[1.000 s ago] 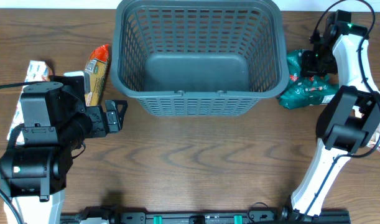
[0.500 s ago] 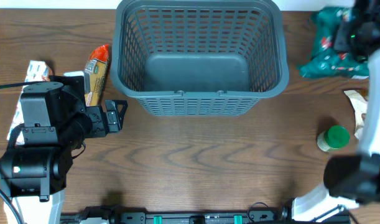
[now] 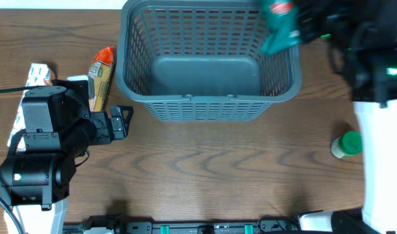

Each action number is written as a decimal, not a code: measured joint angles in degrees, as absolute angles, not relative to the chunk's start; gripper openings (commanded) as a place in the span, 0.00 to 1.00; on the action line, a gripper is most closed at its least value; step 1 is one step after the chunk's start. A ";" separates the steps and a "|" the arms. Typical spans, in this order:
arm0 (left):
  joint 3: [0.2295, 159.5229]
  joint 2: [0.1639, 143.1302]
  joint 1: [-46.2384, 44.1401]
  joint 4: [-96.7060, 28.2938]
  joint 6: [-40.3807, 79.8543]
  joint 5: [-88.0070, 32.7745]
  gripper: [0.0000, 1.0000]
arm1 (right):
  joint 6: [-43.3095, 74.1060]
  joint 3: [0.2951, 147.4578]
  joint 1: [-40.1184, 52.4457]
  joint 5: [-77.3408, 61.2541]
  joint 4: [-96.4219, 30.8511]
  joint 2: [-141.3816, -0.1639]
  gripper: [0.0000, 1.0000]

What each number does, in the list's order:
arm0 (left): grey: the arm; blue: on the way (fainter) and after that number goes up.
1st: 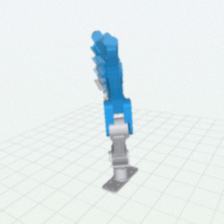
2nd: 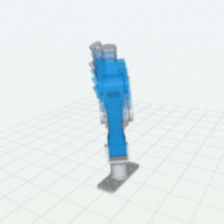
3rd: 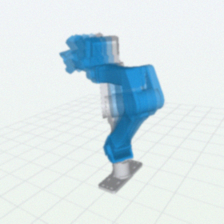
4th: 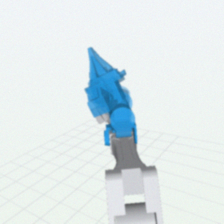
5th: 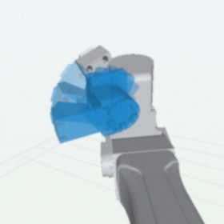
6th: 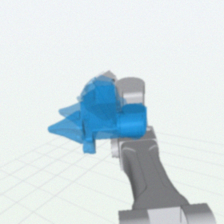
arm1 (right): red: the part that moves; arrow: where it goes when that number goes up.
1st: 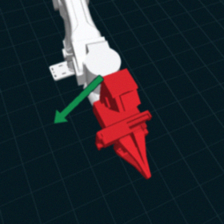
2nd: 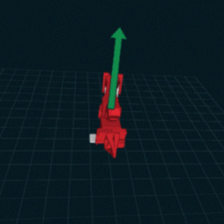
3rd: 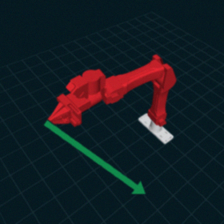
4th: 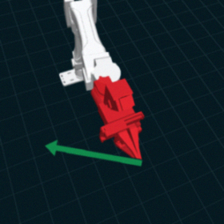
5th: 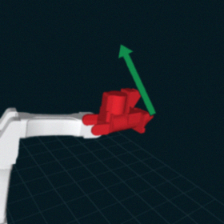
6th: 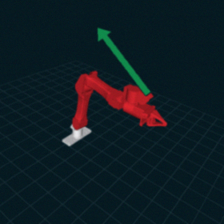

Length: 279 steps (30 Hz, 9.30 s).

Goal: Pack container
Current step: 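Carry the Nescafe bag into the basket and release it, then move the right gripper back to the green-capped jar, then grasp the green-capped jar with the right gripper, then lift the jar over the basket and set it beside the bag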

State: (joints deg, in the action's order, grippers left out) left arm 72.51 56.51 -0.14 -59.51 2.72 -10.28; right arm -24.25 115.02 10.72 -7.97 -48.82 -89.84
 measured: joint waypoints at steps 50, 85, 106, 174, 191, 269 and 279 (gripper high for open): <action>72.51 56.51 -0.14 -60.23 2.72 -10.28 0.99 | -7.38 143.37 15.90 -7.05 -76.05 -111.11 0.50; 72.53 57.23 10.00 -57.01 7.73 -1.02 0.99 | 16.93 80.99 -28.51 6.24 -76.44 -78.72 0.86; 72.53 59.37 11.22 -57.01 7.97 -0.86 0.99 | 17.61 52.14 -28.82 6.31 -44.60 -79.48 0.95; 72.53 59.37 11.22 -58.11 7.97 -0.86 0.99 | 18.00 49.34 -29.19 7.42 -33.63 -94.72 0.01; 72.53 59.37 11.22 -58.11 7.97 -0.86 0.98 | 13.02 50.85 -27.07 1.87 -38.41 -77.97 0.01; 72.53 59.44 11.25 -59.81 7.94 -0.89 0.99 | -21.12 117.27 15.59 -4.01 -71.57 -126.78 0.59; 72.53 59.44 11.25 -59.81 7.94 -0.89 0.99 | -20.58 117.95 14.85 -4.12 -70.00 -120.22 0.76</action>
